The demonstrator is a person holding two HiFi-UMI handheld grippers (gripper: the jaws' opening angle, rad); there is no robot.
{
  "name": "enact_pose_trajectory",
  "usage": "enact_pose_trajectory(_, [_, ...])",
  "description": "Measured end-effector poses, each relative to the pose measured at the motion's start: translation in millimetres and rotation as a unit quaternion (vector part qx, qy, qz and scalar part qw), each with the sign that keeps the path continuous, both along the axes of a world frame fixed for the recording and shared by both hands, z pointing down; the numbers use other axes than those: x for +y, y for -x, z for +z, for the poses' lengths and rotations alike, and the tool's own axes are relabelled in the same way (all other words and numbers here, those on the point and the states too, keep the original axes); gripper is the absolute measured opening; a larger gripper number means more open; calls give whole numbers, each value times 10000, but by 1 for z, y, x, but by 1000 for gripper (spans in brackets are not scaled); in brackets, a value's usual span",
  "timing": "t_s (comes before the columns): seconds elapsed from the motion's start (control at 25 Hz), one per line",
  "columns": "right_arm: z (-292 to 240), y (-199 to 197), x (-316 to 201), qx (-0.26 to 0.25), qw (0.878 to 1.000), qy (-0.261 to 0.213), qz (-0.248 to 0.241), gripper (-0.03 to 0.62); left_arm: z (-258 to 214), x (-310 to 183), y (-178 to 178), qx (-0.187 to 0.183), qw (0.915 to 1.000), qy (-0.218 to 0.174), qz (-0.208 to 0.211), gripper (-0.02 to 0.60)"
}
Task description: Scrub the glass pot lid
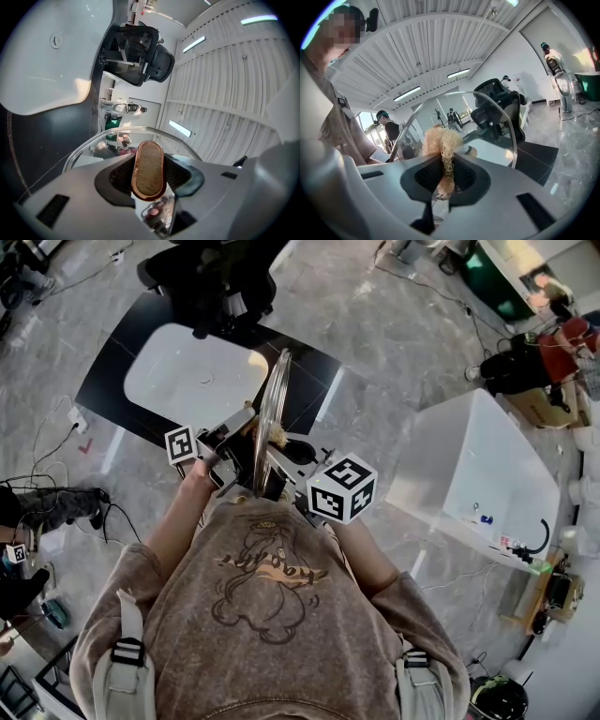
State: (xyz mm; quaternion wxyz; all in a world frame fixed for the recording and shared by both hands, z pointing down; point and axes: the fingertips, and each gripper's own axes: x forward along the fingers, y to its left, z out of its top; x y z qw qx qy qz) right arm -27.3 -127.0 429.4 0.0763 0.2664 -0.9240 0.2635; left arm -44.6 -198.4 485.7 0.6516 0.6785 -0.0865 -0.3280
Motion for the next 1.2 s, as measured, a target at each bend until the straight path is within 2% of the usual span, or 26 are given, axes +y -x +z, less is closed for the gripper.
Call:
enact_pose_trajectory(0.2, [-23,-5,-8,-337,9993,-111,156,46,5,1,0,-23,10000,71,17,183])
enact_pose_trajectory(0.44, [-24,-9,-11,-402,9989,-180,185,46,8,1,-1,-60,9999,79,17,183])
enact_pose_trajectory(0.6, [-21,-12,-14,-396,9986,-221,287,46,8,-1,4,-246,9997,23,-68,183])
enact_pose_trajectory(0.72, [-10,-31,-20,-235,9978,-236,574,46,9,-4,10,-499,9987,-41,-137,183])
enact_pose_trajectory(0.88, [18,-76,-32,199,9924,-138,1203,46,5,-11,20,-888,9956,-195,-225,183])
enact_pose_trajectory(1.0, [40,-116,-39,515,9842,-6,1697,46,-1,-18,23,-1371,9894,-409,-260,183])
enact_pose_trajectory(1.08, [51,-137,-41,659,9783,68,1965,46,-5,-21,23,-1794,9816,-591,-280,183])
enact_pose_trajectory(1.16, [60,-152,-42,784,9734,88,2153,46,-8,-24,23,-2303,9694,-813,-255,183])
enact_pose_trajectory(1.2, [63,-156,-43,837,9714,87,2218,46,-7,-25,24,-2660,9589,-964,-224,183])
